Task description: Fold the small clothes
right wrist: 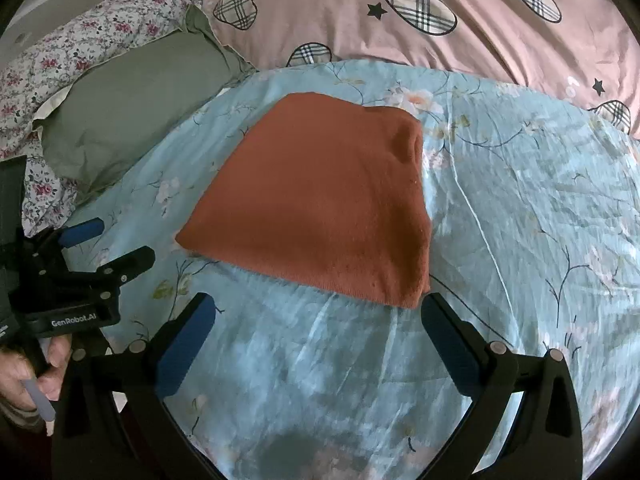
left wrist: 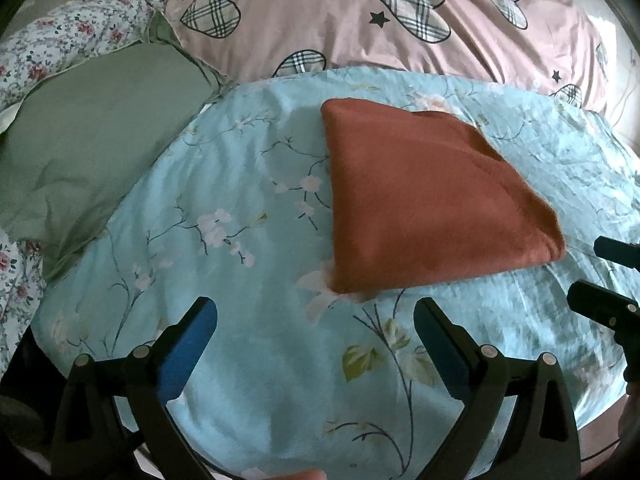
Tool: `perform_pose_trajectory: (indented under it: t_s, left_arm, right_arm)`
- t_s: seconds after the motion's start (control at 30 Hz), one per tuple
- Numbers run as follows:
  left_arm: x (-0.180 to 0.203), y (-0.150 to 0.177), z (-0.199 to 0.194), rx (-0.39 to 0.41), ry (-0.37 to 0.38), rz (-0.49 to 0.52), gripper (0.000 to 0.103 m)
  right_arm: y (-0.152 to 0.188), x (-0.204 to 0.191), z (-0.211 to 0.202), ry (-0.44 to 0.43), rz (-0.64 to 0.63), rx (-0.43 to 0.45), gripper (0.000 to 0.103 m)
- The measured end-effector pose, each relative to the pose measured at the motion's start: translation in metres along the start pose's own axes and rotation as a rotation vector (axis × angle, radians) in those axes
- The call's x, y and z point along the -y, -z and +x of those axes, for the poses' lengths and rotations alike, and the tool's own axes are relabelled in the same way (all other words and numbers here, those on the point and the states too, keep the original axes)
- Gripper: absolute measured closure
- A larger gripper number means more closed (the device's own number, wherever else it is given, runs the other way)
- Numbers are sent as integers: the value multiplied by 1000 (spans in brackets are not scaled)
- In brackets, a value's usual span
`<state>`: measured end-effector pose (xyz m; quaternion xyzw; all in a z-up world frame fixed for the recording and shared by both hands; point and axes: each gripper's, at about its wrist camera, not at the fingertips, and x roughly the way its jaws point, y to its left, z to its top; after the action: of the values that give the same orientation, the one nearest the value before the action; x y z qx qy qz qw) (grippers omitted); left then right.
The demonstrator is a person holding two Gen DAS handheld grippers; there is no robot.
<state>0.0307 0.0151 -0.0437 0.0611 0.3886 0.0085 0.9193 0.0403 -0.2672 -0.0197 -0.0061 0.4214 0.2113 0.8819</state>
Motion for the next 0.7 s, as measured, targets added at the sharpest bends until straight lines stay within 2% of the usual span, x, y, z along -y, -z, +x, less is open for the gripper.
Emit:
perform_pose_trajectory:
  t_s: [0.3, 0.7]
  left_arm:
    - [5, -8, 1, -14, -7, 4, 3]
    - [4, -21, -9, 18, -15, 9, 3]
  right_arm:
    - [-8, -1, 0, 4, -5, -3, 0]
    - [-26, 3, -7, 6, -7, 25, 0]
